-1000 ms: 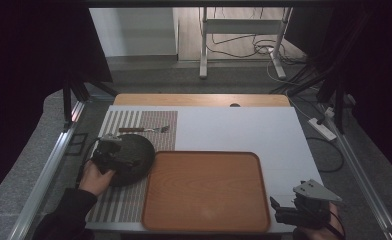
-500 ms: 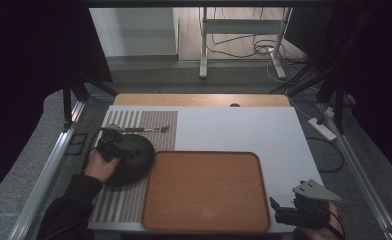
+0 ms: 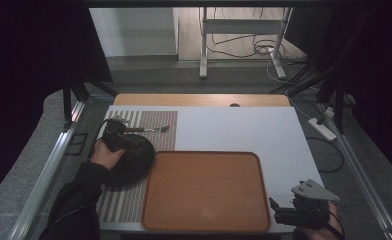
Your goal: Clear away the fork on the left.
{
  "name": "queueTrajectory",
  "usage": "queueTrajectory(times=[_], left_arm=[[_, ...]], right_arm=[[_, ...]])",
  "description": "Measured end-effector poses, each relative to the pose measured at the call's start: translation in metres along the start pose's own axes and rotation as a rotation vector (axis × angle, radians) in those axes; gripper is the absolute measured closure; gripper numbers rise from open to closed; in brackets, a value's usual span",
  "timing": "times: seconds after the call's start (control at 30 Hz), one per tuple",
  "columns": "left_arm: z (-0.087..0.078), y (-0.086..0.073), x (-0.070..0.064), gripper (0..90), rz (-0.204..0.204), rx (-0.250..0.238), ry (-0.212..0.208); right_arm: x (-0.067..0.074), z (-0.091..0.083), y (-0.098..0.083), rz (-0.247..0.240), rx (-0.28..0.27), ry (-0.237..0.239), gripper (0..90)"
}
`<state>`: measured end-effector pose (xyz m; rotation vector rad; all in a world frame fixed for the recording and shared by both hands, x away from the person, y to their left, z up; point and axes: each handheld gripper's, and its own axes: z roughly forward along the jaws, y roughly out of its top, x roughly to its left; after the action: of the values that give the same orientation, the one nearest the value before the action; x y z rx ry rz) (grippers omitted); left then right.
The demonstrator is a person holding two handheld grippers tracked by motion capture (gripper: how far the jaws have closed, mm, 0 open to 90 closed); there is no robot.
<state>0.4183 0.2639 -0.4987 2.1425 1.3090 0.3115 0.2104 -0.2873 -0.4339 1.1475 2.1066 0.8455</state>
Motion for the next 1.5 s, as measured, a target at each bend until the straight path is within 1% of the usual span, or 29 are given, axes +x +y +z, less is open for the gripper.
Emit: queueTrajectory(times=[0.17,0.23,0.4,0.47,0.57,0.6,0.67,0.73,0.77,0.83,0.87,0.9,0.93,0.97,1.0,1.03,1.1,1.17,1.27,1.37,1.4,1.43,1.47,1.5], left_arm=[[0.009,0.008,0.006,0.0,-0.005,0.007,0.006],[0.014,0.011,0.007,0.0,-0.002,0.009,0.002],[0.023,0.021,0.011,0.1,0.010,0.020,0.010],[0.026,0.024,0.012,1.1,0.012,0.024,0.016],[0.029,0.027,0.014,5.0,0.009,0.027,0.027],[0.029,0.028,0.015,8.3,0.009,0.030,0.024],[0.029,0.030,0.017,14.0,0.014,0.033,0.032],[0.028,0.032,0.021,25.1,0.015,0.036,0.032],[0.028,0.032,0.023,29.2,0.016,0.037,0.035],[0.027,0.033,0.028,44.0,0.010,0.037,0.033],[0.027,0.032,0.032,49.9,0.002,0.040,0.031],[0.027,0.033,0.035,62.9,-0.003,0.042,0.033],[0.028,0.033,0.037,67.8,-0.010,0.045,0.042],[0.029,0.033,0.040,82.4,-0.012,0.049,0.046],[0.030,0.033,0.042,86.1,-0.014,0.053,0.055],[0.031,0.034,0.045,88.6,-0.018,0.060,0.069],[0.034,0.035,0.051,88.6,-0.028,0.066,0.087],[0.036,0.035,0.057,88.6,-0.043,0.061,0.102],[0.040,0.035,0.066,88.6,-0.056,0.081,0.130],[0.044,0.033,0.073,88.5,-0.065,0.118,0.146],[0.044,0.031,0.074,88.4,-0.066,0.127,0.149],[0.045,0.029,0.075,88.5,-0.061,0.147,0.148],[0.044,0.027,0.075,88.6,-0.046,0.152,0.141],[0.042,0.026,0.075,88.6,-0.046,0.159,0.121]], right_arm=[[0.000,0.000,0.000,-0.002,0.003,0.003,0.0],[0.000,0.000,0.000,-0.003,0.004,0.002,0.0],[0.000,0.000,0.000,-0.004,0.004,0.002,0.0],[0.000,0.000,0.000,-0.004,0.004,0.002,0.0],[0.000,0.000,0.000,-0.005,0.003,0.002,0.0],[0.000,0.000,0.000,-0.006,0.004,0.002,0.0],[0.000,0.000,0.000,-0.006,0.003,0.002,0.0],[0.001,0.000,0.000,-0.007,0.003,0.003,0.0],[0.001,0.000,0.000,-0.008,0.003,0.003,0.0],[0.001,0.000,0.000,-0.009,0.003,0.003,0.0],[0.001,0.000,0.000,-0.009,0.004,0.003,0.0],[0.001,0.000,0.000,-0.010,0.004,0.003,0.0],[0.001,0.000,0.000,-0.010,0.005,0.003,0.0],[0.001,0.001,0.000,-0.009,0.006,0.005,0.0],[0.001,0.001,0.000,-0.009,0.006,0.005,0.0],[0.001,0.001,0.000,-0.009,0.006,0.005,0.0],[0.001,0.001,0.000,-0.009,0.006,0.005,0.0],[0.001,0.001,0.000,-0.009,0.006,0.006,0.0],[0.001,0.001,0.000,-0.011,0.006,0.007,0.0],[0.001,0.000,0.000,-0.014,0.005,0.008,0.0],[0.001,0.000,0.000,-0.014,0.005,0.008,0.0],[0.001,0.000,0.000,-0.014,0.005,0.008,0.0],[0.001,0.000,0.000,-0.015,0.005,0.008,0.0],[0.001,0.000,0.000,-0.017,0.005,0.009,0.0]])
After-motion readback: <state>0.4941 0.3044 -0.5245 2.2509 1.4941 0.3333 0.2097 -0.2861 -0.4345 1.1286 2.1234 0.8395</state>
